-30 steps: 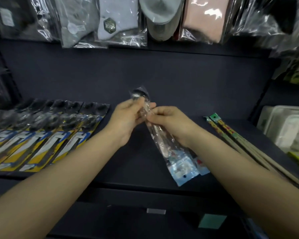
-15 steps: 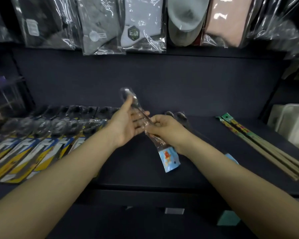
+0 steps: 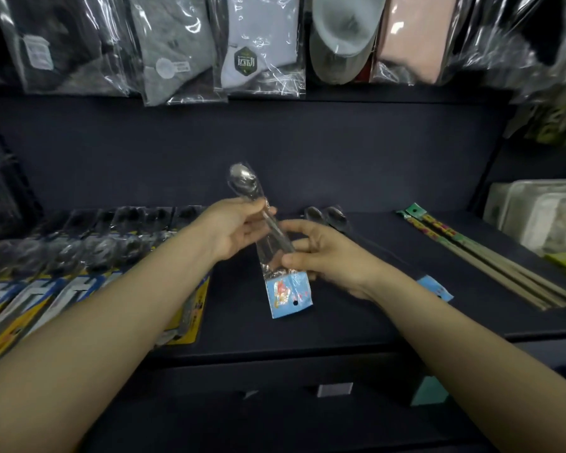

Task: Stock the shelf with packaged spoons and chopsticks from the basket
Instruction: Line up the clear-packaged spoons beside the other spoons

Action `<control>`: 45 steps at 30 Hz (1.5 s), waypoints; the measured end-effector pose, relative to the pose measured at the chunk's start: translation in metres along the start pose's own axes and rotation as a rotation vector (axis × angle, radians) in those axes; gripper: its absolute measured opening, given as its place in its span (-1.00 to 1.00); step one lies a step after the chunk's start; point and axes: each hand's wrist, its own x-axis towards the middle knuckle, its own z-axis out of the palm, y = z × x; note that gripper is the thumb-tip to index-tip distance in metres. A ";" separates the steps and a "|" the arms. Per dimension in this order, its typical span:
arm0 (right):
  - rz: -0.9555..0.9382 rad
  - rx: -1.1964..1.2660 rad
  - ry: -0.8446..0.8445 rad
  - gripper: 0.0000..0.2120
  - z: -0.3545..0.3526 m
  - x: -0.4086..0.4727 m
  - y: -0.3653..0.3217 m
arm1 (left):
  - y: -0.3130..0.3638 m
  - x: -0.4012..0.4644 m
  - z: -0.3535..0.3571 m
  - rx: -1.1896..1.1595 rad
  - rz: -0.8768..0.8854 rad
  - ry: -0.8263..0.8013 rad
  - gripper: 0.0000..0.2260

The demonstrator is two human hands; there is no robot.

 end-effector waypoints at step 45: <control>0.084 -1.124 -0.033 -0.45 -0.001 0.087 0.046 | -0.026 0.001 -0.056 1.811 0.425 -0.402 -0.62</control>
